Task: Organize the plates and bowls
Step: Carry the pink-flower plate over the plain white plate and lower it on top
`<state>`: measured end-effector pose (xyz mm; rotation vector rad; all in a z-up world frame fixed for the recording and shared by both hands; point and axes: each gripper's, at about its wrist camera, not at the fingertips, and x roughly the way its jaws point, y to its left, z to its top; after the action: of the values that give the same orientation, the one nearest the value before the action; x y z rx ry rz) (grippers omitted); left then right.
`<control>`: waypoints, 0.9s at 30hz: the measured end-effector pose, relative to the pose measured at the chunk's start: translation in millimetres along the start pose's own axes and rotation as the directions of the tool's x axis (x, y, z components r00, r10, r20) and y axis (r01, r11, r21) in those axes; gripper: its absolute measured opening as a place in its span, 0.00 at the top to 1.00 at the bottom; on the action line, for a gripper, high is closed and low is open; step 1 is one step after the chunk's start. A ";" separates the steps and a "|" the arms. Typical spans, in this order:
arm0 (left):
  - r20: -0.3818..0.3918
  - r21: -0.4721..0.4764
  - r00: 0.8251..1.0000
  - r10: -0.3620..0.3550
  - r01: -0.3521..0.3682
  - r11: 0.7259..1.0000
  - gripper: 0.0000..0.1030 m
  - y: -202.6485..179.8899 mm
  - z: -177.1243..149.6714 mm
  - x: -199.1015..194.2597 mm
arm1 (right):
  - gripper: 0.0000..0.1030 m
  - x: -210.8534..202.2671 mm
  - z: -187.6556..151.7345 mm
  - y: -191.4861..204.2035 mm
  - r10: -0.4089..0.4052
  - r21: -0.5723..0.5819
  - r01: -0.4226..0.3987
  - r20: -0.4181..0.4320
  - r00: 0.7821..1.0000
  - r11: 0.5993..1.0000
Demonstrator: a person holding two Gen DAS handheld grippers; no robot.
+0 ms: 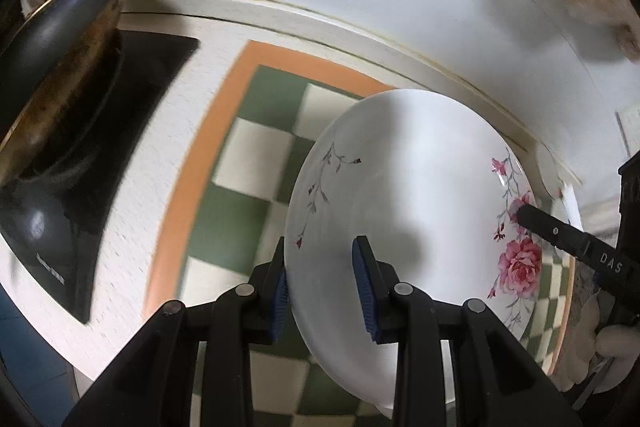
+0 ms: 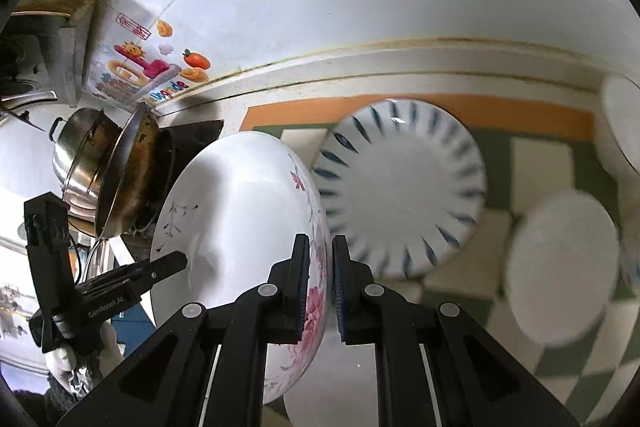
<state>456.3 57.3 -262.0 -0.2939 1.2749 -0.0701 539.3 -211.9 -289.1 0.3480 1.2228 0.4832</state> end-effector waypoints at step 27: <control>-0.217 0.246 0.974 0.069 -0.014 0.969 0.73 -94.2 -96.1 74.6 | 0.87 -45.6 -169.3 -120.4 -0.060 0.216 0.066 -0.037 0.998 0.974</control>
<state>397.4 -66.2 -332.4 -0.0476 1.4798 -0.2267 386.3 -338.6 -365.1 0.4881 1.3158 0.3010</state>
